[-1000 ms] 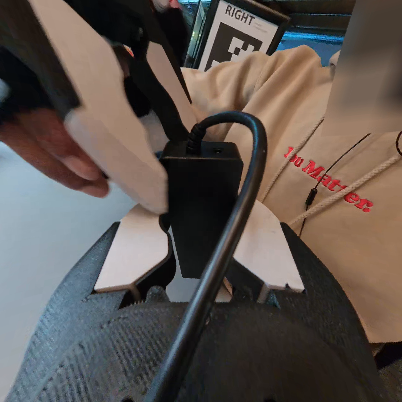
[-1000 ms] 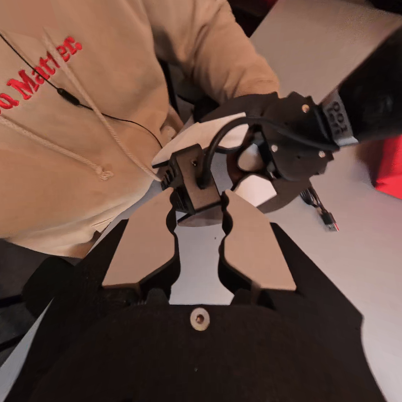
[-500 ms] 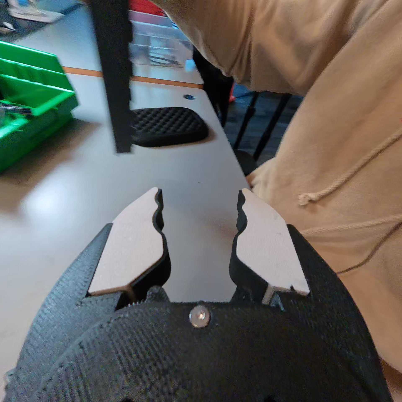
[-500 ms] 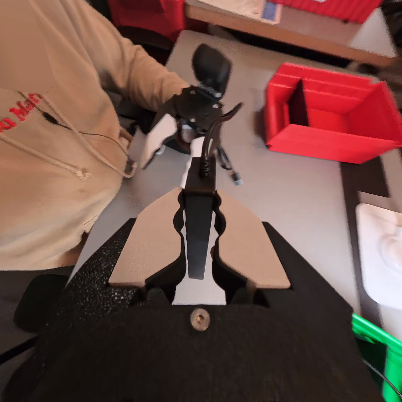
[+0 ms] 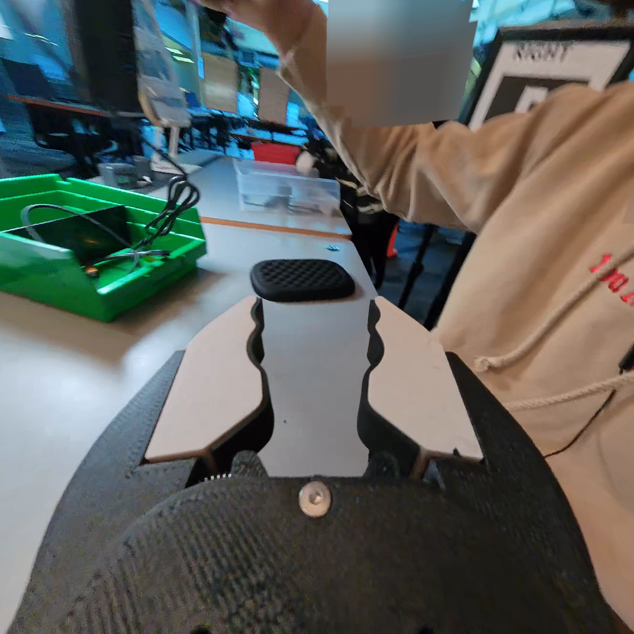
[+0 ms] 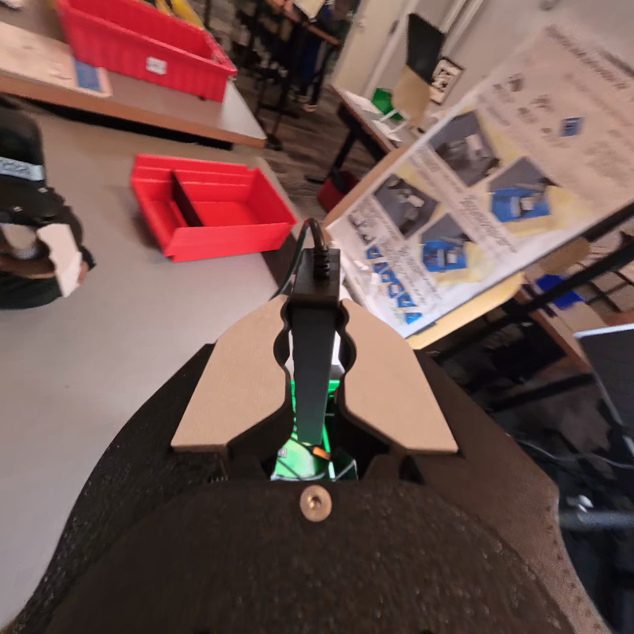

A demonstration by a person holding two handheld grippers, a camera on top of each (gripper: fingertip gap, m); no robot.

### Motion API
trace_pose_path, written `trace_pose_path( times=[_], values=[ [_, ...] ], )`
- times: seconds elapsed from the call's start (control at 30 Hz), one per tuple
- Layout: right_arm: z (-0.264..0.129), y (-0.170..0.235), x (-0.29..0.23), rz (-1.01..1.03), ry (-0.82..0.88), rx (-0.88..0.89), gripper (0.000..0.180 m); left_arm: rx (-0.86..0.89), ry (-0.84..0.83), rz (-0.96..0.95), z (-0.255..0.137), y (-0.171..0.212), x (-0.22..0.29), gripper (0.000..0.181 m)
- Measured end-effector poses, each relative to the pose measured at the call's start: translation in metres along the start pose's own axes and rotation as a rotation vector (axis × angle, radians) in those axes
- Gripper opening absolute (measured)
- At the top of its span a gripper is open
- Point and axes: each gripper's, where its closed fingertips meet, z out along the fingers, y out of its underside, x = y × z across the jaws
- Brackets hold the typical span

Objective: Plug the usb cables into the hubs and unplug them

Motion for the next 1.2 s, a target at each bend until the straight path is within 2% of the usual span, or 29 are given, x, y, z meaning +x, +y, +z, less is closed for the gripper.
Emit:
trace_pose_path(
  times=[0.1, 0.27, 0.43, 0.6, 0.97, 1.07, 1.2],
  values=[
    [-0.005, 0.002, 0.051, 0.007, 0.162, -0.027, 0.024, 0.074, -0.055, -0.08, -0.016, -0.002, -0.023, 0.057],
    [-0.005, 0.03, 0.132, 0.058, 0.387, -0.063, 0.024, 0.129, -0.101, -0.162, -0.03, 0.004, -0.044, 0.056],
    [0.002, 0.071, 0.175, 0.103, 0.499, -0.114, 0.024, 0.128, -0.118, -0.162, -0.032, 0.007, -0.047, 0.056],
    [0.023, 0.117, 0.176, 0.172, 0.472, -0.166, 0.024, 0.107, -0.117, -0.171, -0.029, 0.014, -0.05, 0.056],
    [0.11, 0.257, 0.142, 0.387, 0.32, -0.38, 0.025, 0.099, -0.165, -0.157, -0.031, 0.018, -0.057, 0.056],
    [0.109, 0.278, 0.151, 0.476, 0.365, -0.392, 0.027, 0.107, -0.177, -0.167, -0.033, 0.019, -0.061, 0.056],
    [0.084, 0.294, 0.172, 0.504, 0.482, -0.448, 0.042, 0.104, -0.189, -0.169, -0.034, 0.02, -0.063, 0.056]
  ],
)
